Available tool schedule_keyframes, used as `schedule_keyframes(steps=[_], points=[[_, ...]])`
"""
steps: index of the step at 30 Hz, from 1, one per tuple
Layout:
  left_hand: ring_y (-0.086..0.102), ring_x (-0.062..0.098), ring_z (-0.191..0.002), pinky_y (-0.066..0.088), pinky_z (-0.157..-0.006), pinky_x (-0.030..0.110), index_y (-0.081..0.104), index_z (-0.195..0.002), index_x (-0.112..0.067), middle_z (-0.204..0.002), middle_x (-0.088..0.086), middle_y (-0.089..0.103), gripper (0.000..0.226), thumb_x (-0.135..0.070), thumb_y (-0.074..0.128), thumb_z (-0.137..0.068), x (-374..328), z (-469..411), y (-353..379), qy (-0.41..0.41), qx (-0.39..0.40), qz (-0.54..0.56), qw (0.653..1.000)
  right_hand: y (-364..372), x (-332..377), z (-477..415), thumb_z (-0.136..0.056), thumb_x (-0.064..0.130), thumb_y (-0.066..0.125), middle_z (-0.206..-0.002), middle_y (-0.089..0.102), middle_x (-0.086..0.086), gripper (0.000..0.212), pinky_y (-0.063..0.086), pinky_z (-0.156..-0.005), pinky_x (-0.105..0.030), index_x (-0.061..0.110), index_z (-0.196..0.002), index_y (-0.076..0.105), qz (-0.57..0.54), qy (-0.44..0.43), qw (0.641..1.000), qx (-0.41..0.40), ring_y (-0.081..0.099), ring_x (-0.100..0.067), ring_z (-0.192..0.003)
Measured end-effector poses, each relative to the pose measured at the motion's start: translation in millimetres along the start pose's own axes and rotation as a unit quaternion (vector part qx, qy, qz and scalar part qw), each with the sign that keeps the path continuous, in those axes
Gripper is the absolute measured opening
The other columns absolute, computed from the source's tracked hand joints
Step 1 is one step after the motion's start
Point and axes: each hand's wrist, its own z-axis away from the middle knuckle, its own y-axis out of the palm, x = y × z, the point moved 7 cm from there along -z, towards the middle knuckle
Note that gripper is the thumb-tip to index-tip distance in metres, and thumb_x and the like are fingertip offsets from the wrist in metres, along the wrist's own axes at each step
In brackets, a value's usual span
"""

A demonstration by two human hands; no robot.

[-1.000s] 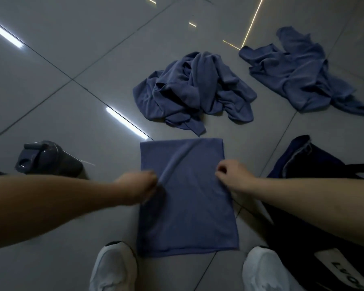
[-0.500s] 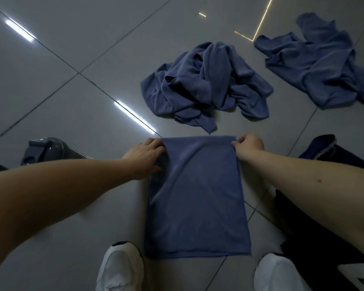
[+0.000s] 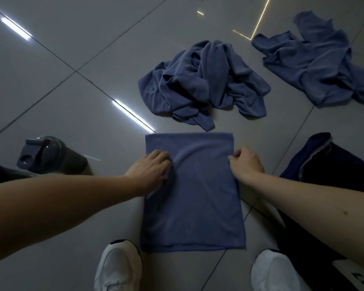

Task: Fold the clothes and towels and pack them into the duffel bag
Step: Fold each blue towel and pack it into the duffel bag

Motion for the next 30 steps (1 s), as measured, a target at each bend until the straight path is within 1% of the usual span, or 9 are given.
schedule_keyframes(steps=[3,7,10,12,14,16,21,26,30], points=[[0.037,0.029,-0.132,0.042,-0.106,0.041,0.05,-0.135,-0.013,-0.145,0.005,0.04,0.056,-0.037,0.062,-0.086,-5.6,6.8,13.6,-0.012,0.031,0.023,0.999,4.0,-25.3,10.4,-0.095,0.034,0.062,-0.094,0.063,-0.001,0.016,0.045,-0.067,-0.031,0.019,-0.091,0.059,-0.022,0.043,0.998,0.032,0.058,-0.02,-0.082],[0.026,0.032,-0.139,0.036,-0.113,0.044,0.031,-0.15,-0.023,-0.153,0.007,0.025,0.077,-0.054,0.062,-0.086,-11.5,8.8,21.1,0.002,0.061,-0.017,0.998,7.5,-31.6,22.2,-0.09,0.035,0.07,-0.083,0.066,-0.001,0.022,0.036,-0.051,-0.024,0.015,-0.082,0.067,-0.037,0.05,0.996,0.068,0.057,-0.014,-0.07],[0.008,0.036,-0.147,0.019,-0.121,0.052,0.007,-0.158,-0.027,-0.161,0.012,0.003,0.094,-0.073,0.046,-0.086,-14.1,11.4,32.8,-0.002,0.112,-0.067,0.991,9.9,-31.6,25.5,-0.09,0.028,0.069,-0.08,0.067,-0.003,0.018,0.041,-0.053,-0.026,0.014,-0.079,0.068,-0.037,0.058,0.995,0.076,0.06,-0.015,-0.069],[-0.005,0.037,-0.149,0.007,-0.122,0.055,-0.006,-0.158,-0.027,-0.163,0.011,-0.01,0.102,-0.08,0.039,-0.084,-16.0,13.2,39.3,-0.012,0.142,-0.086,0.986,9.3,-30.4,28.4,-0.087,0.024,0.066,-0.078,0.067,-0.004,0.015,0.045,-0.055,-0.027,0.013,-0.076,0.067,-0.041,0.068,0.994,0.073,0.061,-0.018,-0.069],[-0.007,0.036,-0.15,0.004,-0.122,0.054,-0.008,-0.158,-0.026,-0.164,0.01,-0.01,0.105,-0.081,0.04,-0.083,-16.0,12.8,39.4,-0.021,0.147,-0.08,0.986,7.9,-28.4,32.3,-0.085,0.022,0.065,-0.077,0.066,-0.004,0.014,0.046,-0.055,-0.027,0.013,-0.075,0.067,-0.037,0.067,0.995,0.065,0.062,-0.019,-0.068],[-0.003,0.035,-0.15,0.006,-0.123,0.052,-0.005,-0.158,-0.023,-0.165,0.008,-0.006,0.11,-0.084,0.041,-0.08,-12.0,12.0,37.9,-0.028,0.141,-0.063,0.988,9.0,-29.0,37.8,-0.085,0.022,0.063,-0.078,0.066,-0.003,0.013,0.047,-0.056,-0.027,0.014,-0.075,0.068,-0.029,0.067,0.995,0.064,0.061,-0.018,-0.069],[-0.001,0.034,-0.15,0.011,-0.123,0.052,-0.001,-0.158,-0.018,-0.165,0.008,-0.005,0.114,-0.082,0.049,-0.078,-9.6,12.8,40.3,-0.026,0.14,-0.07,0.987,20.9,-39.9,51.4,-0.087,0.033,0.069,-0.077,0.068,-0.002,0.021,0.043,-0.052,-0.024,0.014,-0.076,0.071,-0.009,0.078,0.991,0.109,0.063,-0.017,-0.07],[-0.001,0.033,-0.15,0.009,-0.124,0.051,0.002,-0.159,-0.019,-0.164,0.006,-0.002,0.115,-0.08,0.055,-0.075,-11.2,11.1,37.1,-0.036,0.133,-0.048,0.989,20.2,-43.4,56.2,-0.088,0.034,0.071,-0.078,0.066,0.0,0.022,0.039,-0.05,-0.023,0.015,-0.079,0.071,-0.026,0.088,0.991,0.094,0.06,-0.014,-0.068],[-0.003,0.032,-0.151,0.008,-0.124,0.05,0.0,-0.159,-0.021,-0.165,0.004,-0.004,0.119,-0.083,0.054,-0.073,-8.1,11.1,41.7,-0.037,0.136,-0.036,0.989,23.9,-43.2,53.9,-0.086,0.026,0.068,-0.077,0.068,-0.003,0.019,0.041,-0.051,-0.024,0.011,-0.076,0.073,-0.042,0.096,0.989,0.1,0.061,-0.017,-0.067]])
